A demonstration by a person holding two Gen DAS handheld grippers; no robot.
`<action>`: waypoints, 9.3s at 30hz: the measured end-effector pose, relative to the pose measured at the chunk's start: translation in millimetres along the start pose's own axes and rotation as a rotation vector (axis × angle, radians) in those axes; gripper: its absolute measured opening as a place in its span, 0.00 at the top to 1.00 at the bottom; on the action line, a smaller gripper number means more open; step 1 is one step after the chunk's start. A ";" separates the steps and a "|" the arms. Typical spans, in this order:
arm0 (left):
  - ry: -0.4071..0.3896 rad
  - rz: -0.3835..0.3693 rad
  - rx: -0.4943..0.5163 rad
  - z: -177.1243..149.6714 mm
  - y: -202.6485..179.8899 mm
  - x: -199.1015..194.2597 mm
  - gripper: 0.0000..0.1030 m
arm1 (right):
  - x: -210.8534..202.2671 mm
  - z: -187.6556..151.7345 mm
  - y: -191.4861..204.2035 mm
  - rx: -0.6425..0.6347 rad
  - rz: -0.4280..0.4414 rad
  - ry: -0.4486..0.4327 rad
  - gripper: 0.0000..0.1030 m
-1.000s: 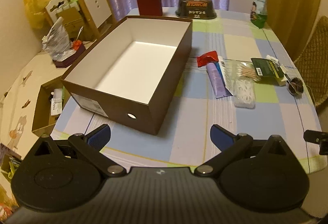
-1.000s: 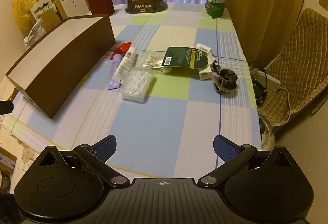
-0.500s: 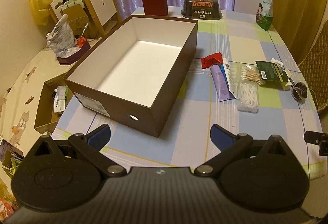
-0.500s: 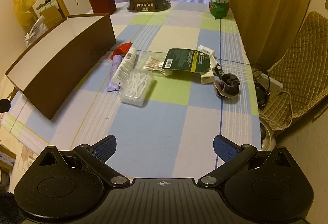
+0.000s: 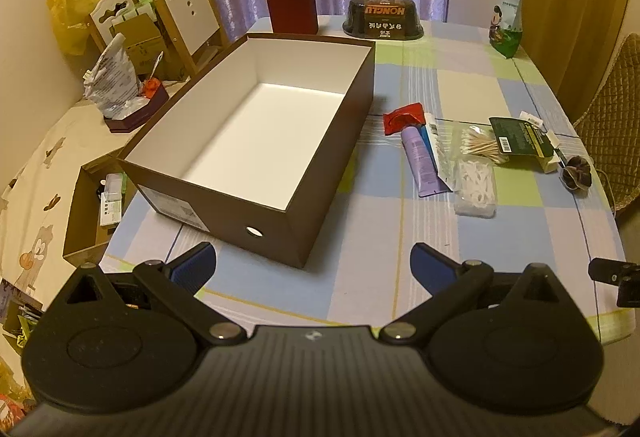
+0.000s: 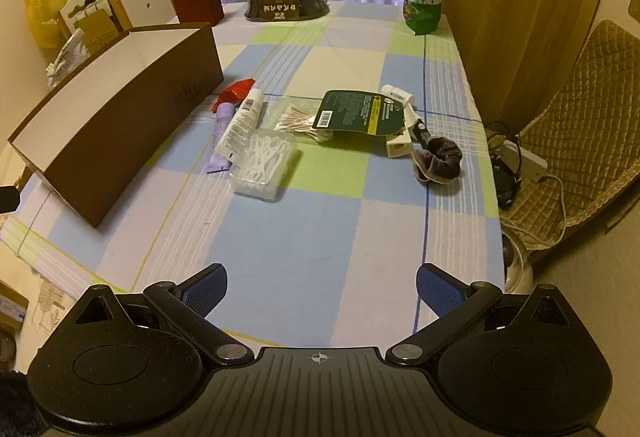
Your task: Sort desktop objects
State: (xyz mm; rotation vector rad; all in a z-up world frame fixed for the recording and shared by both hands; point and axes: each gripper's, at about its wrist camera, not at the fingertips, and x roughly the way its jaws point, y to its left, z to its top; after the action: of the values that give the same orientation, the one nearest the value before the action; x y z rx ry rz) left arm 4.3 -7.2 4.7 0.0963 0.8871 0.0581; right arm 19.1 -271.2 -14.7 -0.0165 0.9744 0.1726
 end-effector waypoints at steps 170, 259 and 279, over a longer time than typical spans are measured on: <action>-0.063 -0.268 0.298 121.1 96.6 111.9 0.50 | 64.5 142.1 122.5 0.055 0.447 -0.183 0.78; 0.185 -0.182 0.339 92.4 154.9 158.2 0.16 | 121.7 117.7 278.1 -0.511 0.336 -0.015 0.38; 0.162 -0.082 0.210 61.6 102.2 93.3 0.14 | 80.3 89.7 200.5 -0.548 0.429 -0.054 0.38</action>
State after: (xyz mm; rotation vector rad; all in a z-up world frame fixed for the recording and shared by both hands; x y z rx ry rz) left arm 109.8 99.2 -17.5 0.2541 1.0569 -0.1053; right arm 106.2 -54.1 -17.7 -0.3051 0.8423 0.8278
